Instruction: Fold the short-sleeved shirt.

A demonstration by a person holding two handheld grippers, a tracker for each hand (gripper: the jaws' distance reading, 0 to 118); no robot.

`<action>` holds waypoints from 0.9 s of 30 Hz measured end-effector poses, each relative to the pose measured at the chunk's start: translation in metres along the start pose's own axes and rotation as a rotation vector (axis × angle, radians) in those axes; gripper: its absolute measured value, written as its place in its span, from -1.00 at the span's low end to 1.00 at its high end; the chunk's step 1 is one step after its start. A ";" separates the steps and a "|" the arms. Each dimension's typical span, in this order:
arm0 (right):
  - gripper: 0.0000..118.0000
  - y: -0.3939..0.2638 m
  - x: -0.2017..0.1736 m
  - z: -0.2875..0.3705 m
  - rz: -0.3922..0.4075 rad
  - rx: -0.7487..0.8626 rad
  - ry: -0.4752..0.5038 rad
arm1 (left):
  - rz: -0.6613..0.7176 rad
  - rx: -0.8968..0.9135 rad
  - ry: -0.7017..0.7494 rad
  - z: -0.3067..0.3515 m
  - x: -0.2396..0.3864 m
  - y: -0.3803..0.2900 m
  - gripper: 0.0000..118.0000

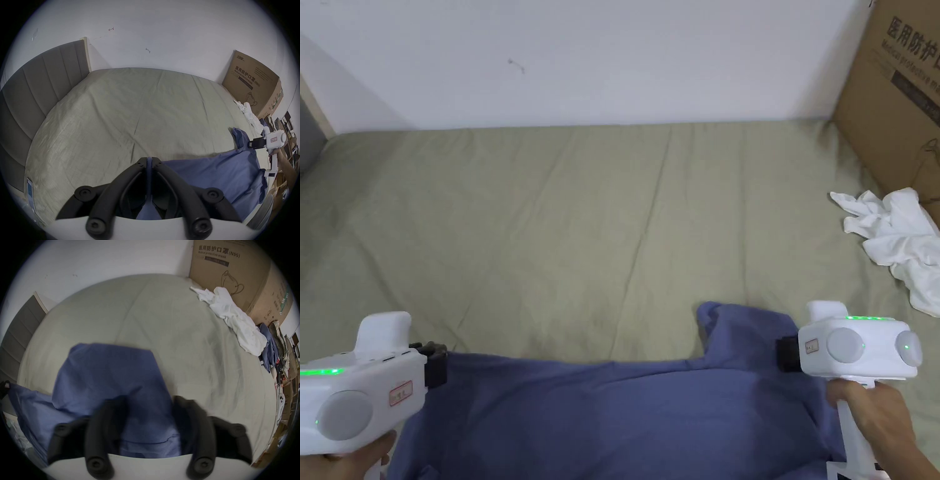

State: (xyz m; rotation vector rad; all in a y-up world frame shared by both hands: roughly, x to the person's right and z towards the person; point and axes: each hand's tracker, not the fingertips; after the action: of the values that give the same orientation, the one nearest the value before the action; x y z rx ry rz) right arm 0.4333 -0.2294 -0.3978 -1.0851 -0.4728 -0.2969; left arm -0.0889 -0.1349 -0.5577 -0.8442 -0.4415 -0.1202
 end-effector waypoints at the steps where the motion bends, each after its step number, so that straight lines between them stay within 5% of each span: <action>1: -0.25 -0.002 -0.001 -0.001 0.014 0.002 0.010 | 0.004 -0.006 -0.001 -0.001 0.000 -0.001 -0.85; 4: -0.88 -0.013 -0.012 0.019 0.047 0.029 0.031 | 0.021 -0.016 -0.003 -0.001 -0.001 -0.005 -0.85; 5: -0.91 -0.016 -0.014 0.026 0.056 0.050 0.032 | 0.030 -0.018 -0.002 0.000 -0.002 -0.007 -0.85; 18: -0.93 -0.091 -0.001 0.217 0.050 0.399 0.225 | 0.168 0.019 -0.038 0.054 -0.030 -0.035 -0.85; 27: -0.93 -0.182 0.025 0.271 0.007 0.432 0.270 | 0.182 0.014 -0.031 0.113 -0.052 -0.086 -0.85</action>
State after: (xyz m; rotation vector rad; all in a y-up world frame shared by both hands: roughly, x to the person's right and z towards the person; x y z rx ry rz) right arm 0.3115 -0.0666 -0.1405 -0.6137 -0.2728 -0.3122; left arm -0.1972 -0.1119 -0.4543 -0.8693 -0.3922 0.0638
